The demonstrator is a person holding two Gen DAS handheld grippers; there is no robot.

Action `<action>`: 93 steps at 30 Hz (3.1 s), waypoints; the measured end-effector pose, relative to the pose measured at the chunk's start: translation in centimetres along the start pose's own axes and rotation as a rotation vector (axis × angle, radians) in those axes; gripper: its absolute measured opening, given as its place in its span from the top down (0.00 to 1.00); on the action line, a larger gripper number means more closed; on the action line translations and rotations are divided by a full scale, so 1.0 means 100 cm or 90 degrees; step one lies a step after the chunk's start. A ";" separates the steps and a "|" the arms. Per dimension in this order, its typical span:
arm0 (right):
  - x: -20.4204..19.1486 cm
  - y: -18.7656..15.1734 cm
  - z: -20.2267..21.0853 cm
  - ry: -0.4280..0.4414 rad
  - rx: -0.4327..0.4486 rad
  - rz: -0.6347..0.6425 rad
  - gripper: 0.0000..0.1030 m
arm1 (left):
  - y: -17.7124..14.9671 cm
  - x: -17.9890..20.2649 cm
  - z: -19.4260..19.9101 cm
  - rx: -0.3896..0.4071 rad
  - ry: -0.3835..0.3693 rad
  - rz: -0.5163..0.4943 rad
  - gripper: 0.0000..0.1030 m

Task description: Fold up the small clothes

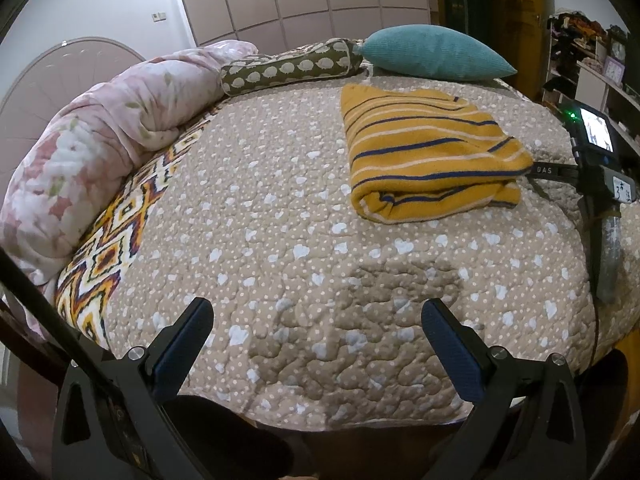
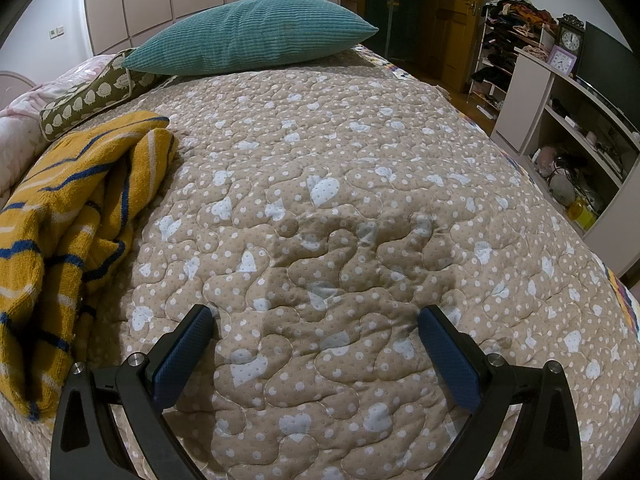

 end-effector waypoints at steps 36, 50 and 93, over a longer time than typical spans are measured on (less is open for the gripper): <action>0.000 -0.001 -0.001 0.002 -0.014 -0.013 0.00 | -0.009 -0.005 -0.012 -0.029 -0.006 0.006 0.00; -0.001 -0.041 0.060 0.011 0.032 -0.066 0.03 | -0.012 -0.003 -0.013 -0.038 -0.011 -0.002 0.00; -0.191 0.055 0.152 0.469 0.184 0.070 0.07 | -0.025 -0.019 -0.044 -0.099 -0.052 0.045 0.00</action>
Point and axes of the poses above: each gripper's, at about its wrist camera, not at the fingertips, and z roughly against the way its jaws point, x to its right, y to its top, the point moved 8 cm from there along -z, roughly the way its jaws point, and after that the axes turned 11 degrees about z, right-handed, at the moved point
